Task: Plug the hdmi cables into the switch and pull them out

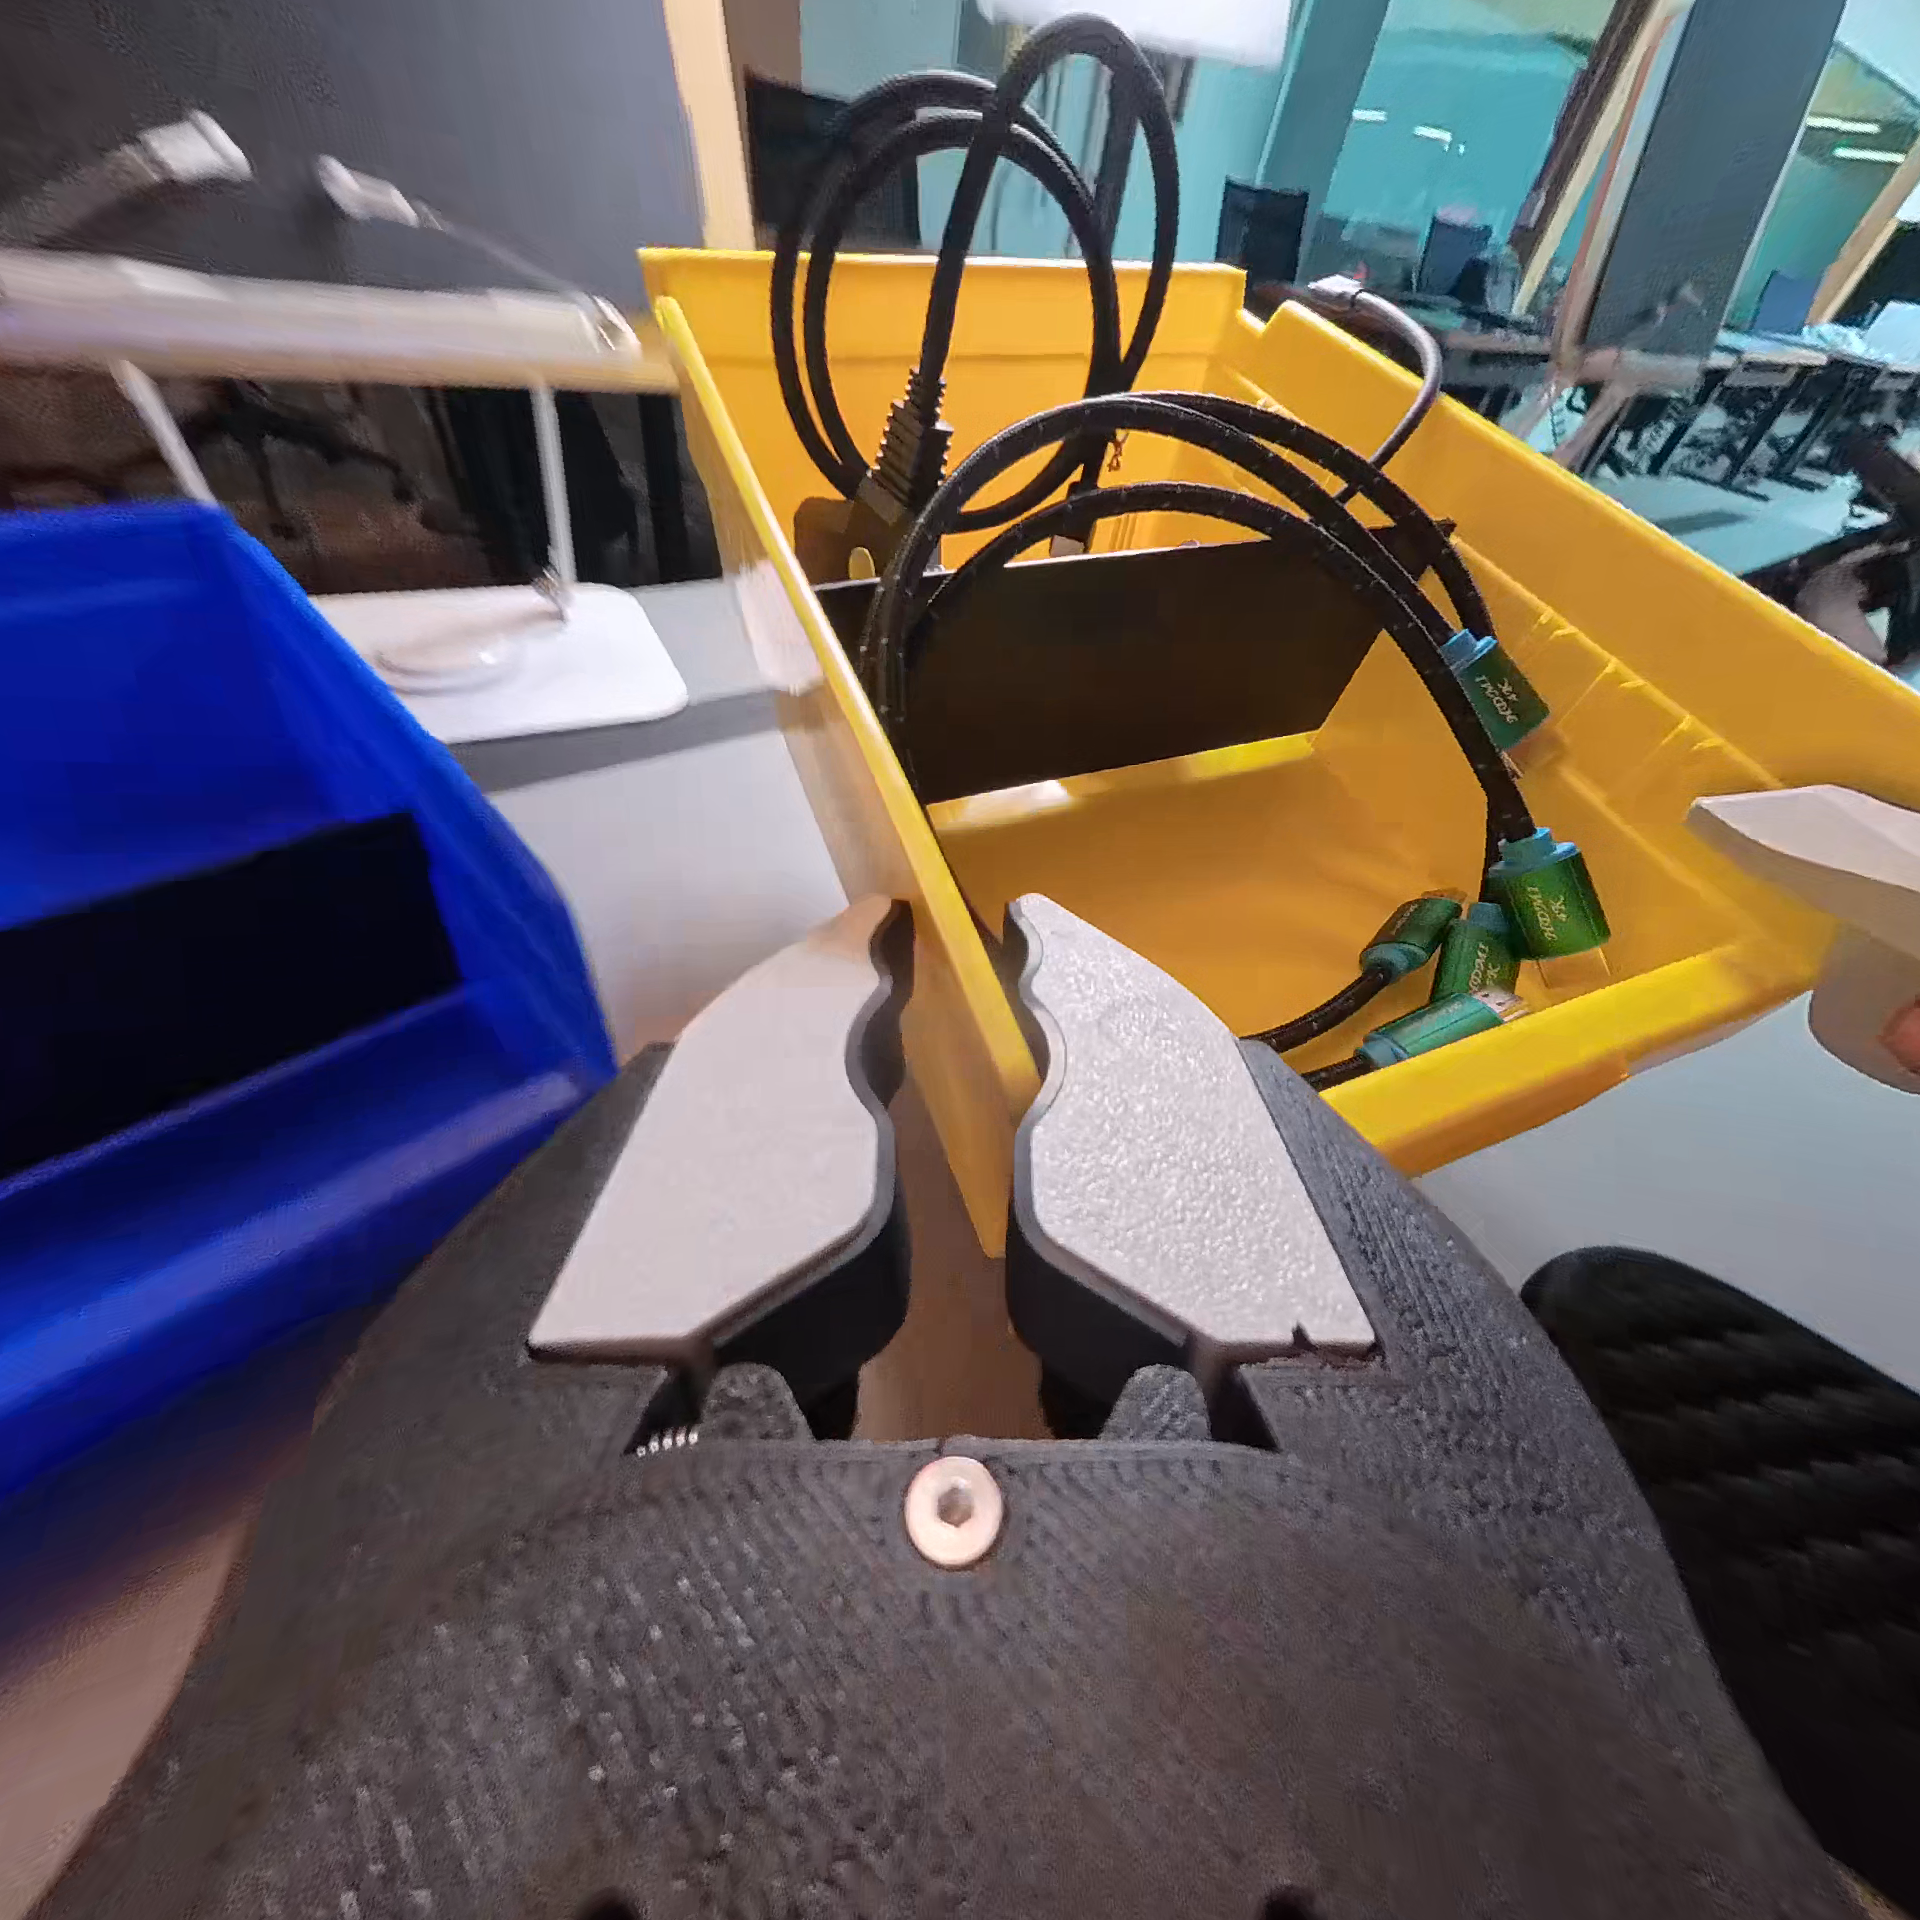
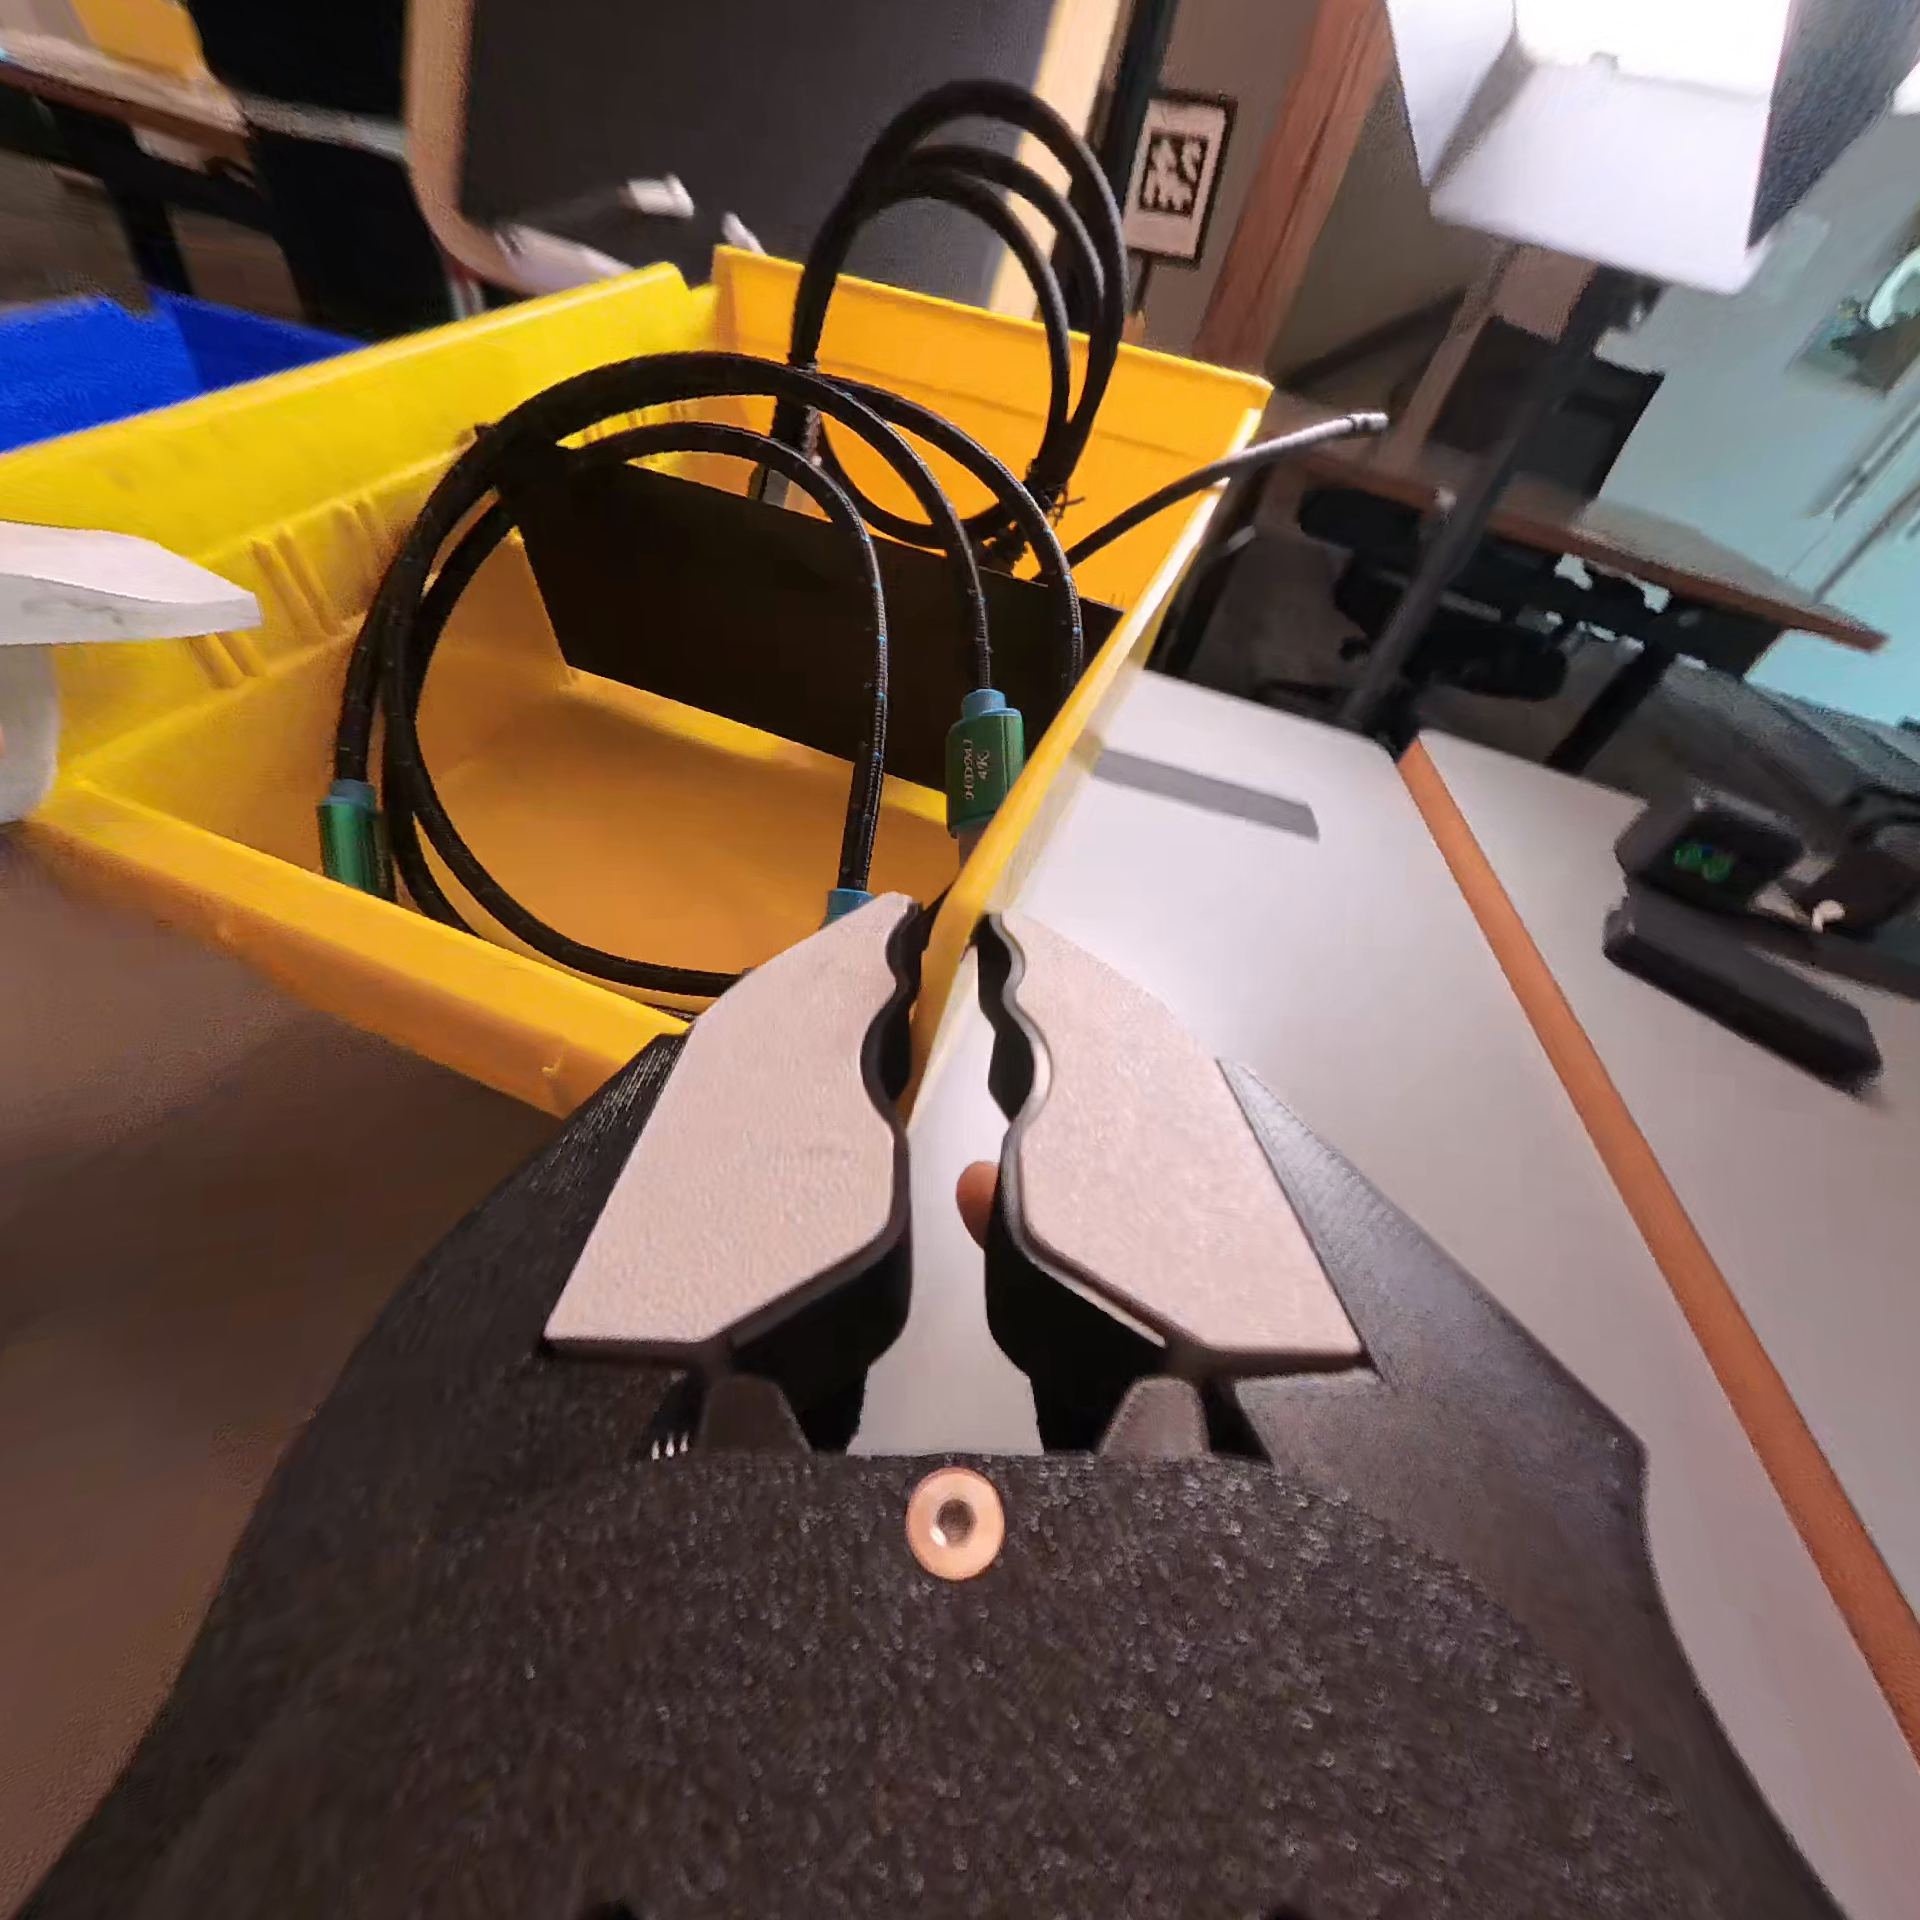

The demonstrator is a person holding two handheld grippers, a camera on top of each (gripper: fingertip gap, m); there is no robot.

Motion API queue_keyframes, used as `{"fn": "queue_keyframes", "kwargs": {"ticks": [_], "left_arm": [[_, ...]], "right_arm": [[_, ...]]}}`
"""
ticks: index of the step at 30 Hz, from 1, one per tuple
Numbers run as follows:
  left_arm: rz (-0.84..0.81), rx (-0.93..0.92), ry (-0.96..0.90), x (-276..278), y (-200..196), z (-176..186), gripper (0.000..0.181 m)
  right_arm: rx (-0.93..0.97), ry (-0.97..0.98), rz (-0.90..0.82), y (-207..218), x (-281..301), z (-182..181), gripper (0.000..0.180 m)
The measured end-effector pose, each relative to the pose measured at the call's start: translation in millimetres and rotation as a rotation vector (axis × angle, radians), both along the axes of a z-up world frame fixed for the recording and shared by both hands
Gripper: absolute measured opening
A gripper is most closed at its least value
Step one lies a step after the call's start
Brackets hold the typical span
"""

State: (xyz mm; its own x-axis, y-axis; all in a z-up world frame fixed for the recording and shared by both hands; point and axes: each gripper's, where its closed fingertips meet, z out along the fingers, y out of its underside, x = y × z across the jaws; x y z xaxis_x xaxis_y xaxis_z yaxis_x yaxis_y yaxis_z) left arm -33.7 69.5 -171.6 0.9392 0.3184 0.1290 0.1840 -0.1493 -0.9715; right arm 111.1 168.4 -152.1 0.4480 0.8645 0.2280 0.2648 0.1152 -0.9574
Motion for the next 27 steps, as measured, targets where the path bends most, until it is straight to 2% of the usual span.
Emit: {"fn": "queue_keyframes", "kwargs": {"ticks": [3,6,11,15,19,23,27], "left_arm": [[0.067,0.024,0.063,-24.1,-43.2,50.2,0.016],[0.189,0.025,0.113,-58.0,-105.5,86.5,0.015],[0.443,0.000,0.131,-112.3,-232.4,103.4,0.013],[0.614,-0.028,0.082,-144.8,-323.2,82.1,0.012],[0.712,-0.058,-0.005,-164.8,-383.1,41.9,0.012],[0.756,-0.093,-0.050,-179.6,-415.0,3.9,0.012],[0.745,-0.091,-0.084,-198.0,-418.3,-34.0,0.012]], "right_arm": [[0.010,0.078,0.112,-39.0,-31.0,43.3,0.012],[0.013,0.126,0.241,-88.6,-78.6,71.3,0.012],[-0.026,0.137,0.474,-188.9,-165.8,79.6,0.012],[-0.079,0.101,0.618,-264.5,-220.9,59.5,0.012],[-0.148,0.029,0.702,-315.5,-257.4,22.4,0.012],[-0.159,-0.042,0.745,-343.0,-278.3,-20.5,0.013],[-0.143,-0.095,0.739,-345.1,-292.7,-56.7,0.013]]}}
